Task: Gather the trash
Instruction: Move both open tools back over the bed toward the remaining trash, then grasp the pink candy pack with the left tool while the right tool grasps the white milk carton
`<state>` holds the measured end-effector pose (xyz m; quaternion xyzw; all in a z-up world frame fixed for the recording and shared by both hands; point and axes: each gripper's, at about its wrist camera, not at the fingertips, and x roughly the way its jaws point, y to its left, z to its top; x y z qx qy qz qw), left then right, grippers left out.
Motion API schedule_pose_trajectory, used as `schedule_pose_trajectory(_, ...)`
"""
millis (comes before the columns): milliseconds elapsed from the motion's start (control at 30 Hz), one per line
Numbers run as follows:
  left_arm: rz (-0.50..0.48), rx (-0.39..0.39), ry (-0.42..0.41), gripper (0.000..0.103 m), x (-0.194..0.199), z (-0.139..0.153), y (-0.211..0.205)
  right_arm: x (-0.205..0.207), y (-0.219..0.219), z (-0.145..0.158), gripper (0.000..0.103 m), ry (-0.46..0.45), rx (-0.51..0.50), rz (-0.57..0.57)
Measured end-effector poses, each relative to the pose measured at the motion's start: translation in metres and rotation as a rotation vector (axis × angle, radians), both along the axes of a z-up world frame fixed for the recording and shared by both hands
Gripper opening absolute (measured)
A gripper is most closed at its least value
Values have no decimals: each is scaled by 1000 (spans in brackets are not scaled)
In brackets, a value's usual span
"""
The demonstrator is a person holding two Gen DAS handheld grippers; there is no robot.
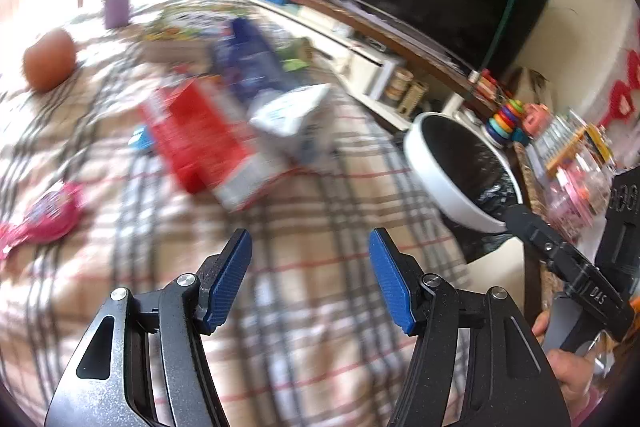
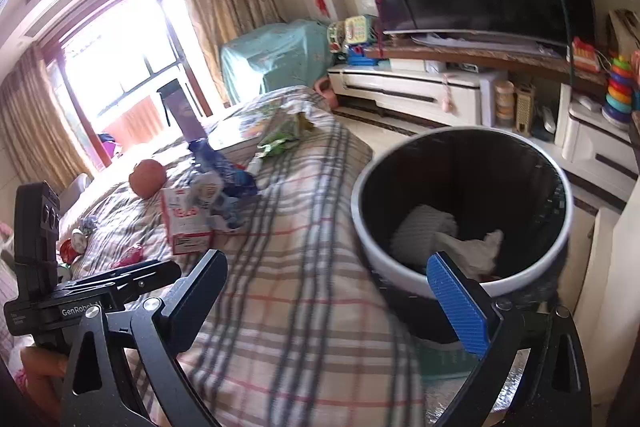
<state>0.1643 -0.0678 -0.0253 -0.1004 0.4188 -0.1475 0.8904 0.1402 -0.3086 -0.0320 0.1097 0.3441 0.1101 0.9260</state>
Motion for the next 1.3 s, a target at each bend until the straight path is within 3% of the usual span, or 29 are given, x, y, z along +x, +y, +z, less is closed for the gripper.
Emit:
schedule_pose_trajectory(233, 90, 5, 32, 62, -13, -14, 49, 4, 40, -13, 102, 36, 19, 68)
schedule_pose_trajectory(500, 115, 32, 31, 62, -24, -22, 80, 7, 79, -23, 102, 70, -58, 101)
schedule_pose_trajectory(800, 135, 53, 33, 62, -30, -23, 107, 17, 108, -26, 98, 69, 12, 200)
schedule_pose_trajectory(1133, 181, 124, 17, 68, -18, -19, 150, 51, 144, -37, 87, 126, -8, 317)
schedule_pose_trajectory(1300, 134, 200, 19, 70, 2, -23, 159, 70, 152, -43, 87, 143, -15, 329)
